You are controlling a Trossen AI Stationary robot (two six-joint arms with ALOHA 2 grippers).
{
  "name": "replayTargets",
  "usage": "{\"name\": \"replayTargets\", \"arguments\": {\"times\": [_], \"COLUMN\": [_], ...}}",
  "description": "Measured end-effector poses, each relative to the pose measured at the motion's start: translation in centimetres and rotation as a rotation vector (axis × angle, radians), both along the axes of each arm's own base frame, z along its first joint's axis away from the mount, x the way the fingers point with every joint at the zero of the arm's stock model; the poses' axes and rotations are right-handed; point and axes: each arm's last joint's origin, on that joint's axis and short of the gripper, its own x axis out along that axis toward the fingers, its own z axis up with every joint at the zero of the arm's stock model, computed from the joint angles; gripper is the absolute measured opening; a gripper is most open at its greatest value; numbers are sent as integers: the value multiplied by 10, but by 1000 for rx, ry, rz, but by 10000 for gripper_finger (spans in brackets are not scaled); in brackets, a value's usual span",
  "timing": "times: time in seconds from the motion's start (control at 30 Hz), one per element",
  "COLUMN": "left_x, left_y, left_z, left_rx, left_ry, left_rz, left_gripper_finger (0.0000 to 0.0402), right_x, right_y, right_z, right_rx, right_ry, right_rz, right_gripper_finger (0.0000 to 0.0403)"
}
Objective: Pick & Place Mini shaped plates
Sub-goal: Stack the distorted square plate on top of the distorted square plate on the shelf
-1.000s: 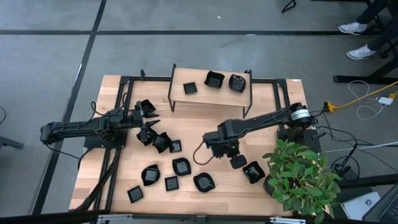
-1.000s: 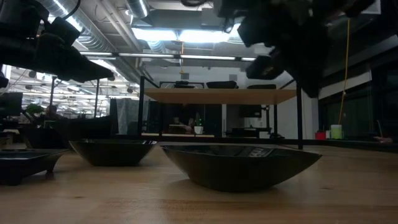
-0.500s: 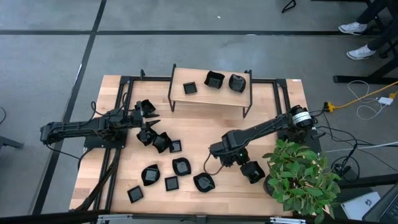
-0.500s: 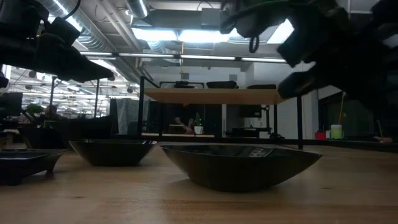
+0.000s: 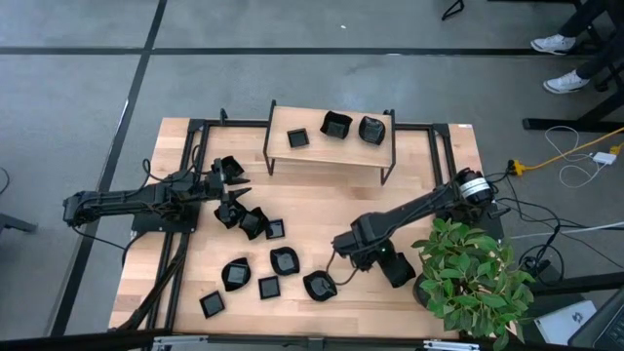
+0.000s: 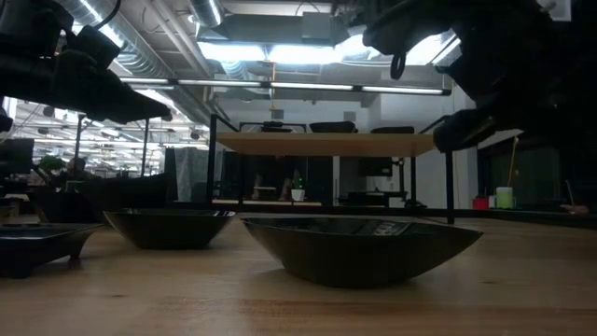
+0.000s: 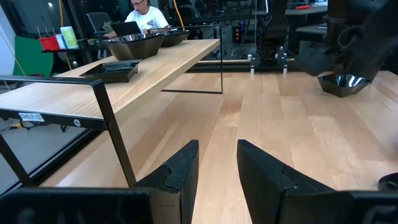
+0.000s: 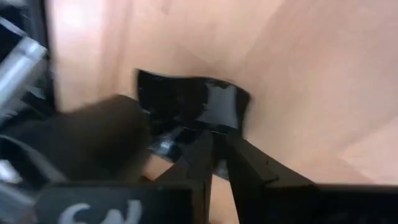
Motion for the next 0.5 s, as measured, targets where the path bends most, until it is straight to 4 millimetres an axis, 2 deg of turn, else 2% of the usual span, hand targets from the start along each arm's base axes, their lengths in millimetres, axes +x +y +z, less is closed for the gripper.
{"name": "replayTargets", "arguments": {"times": [0.1,0.5], "left_x": [0,0], "left_y": [0,0], "left_z": [0,0], "left_rx": [0,0], "left_ry": [0,0], "left_rz": [0,0], "left_gripper_finger": [104,104], "right_x": [0,-2], "right_y": [-1,-2], "right_z": [0,0], "right_rx": [-23,-32], "right_ry": [-26,-3], "right_rz": [51,52], "right_gripper_finger": [58,63]}}
